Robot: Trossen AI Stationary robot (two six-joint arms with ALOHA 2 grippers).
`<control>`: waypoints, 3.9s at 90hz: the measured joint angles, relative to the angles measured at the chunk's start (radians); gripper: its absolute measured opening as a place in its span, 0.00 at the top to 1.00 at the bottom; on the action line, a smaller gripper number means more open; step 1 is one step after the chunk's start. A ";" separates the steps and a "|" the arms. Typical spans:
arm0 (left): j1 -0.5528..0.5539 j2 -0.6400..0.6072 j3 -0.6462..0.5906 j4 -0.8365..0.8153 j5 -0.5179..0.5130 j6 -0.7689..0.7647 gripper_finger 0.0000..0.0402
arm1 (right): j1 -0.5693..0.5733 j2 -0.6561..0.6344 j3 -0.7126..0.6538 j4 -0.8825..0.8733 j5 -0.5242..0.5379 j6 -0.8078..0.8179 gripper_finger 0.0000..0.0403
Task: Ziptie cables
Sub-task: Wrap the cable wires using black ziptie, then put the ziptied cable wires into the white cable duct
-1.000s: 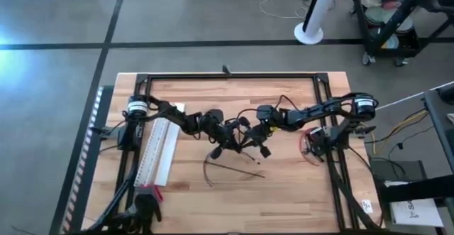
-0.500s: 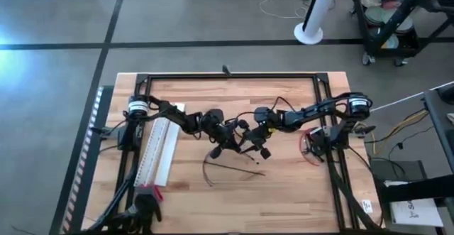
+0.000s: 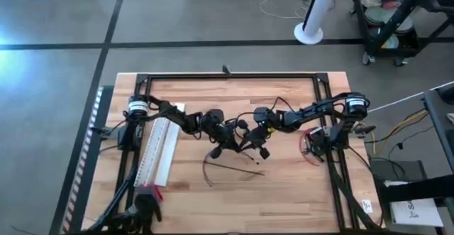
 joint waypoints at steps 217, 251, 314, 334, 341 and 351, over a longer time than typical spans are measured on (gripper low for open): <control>0.042 -0.483 -0.123 -0.018 -0.222 0.089 1.00 | 0.193 -0.597 -0.088 -0.180 0.745 0.130 0.95; 0.041 -0.556 -0.119 -0.189 -0.377 0.086 0.96 | 0.192 -0.606 -0.081 -0.213 0.750 0.115 0.99; 0.084 -0.835 -0.099 -1.661 -1.129 -0.851 0.53 | 0.137 -0.649 -0.065 -0.318 0.823 0.061 1.00; 0.116 -0.730 -0.100 -1.777 -1.094 -0.972 0.58 | 0.138 -0.649 -0.050 -0.394 0.823 0.093 1.00; 0.129 -0.684 -0.100 -1.809 -1.071 -0.999 0.59 | 0.138 -0.649 -0.050 -0.418 0.823 0.109 1.00; 0.137 -0.624 -0.102 -1.786 -1.031 -0.954 0.60 | 0.138 -0.649 -0.050 -0.448 0.822 0.123 1.00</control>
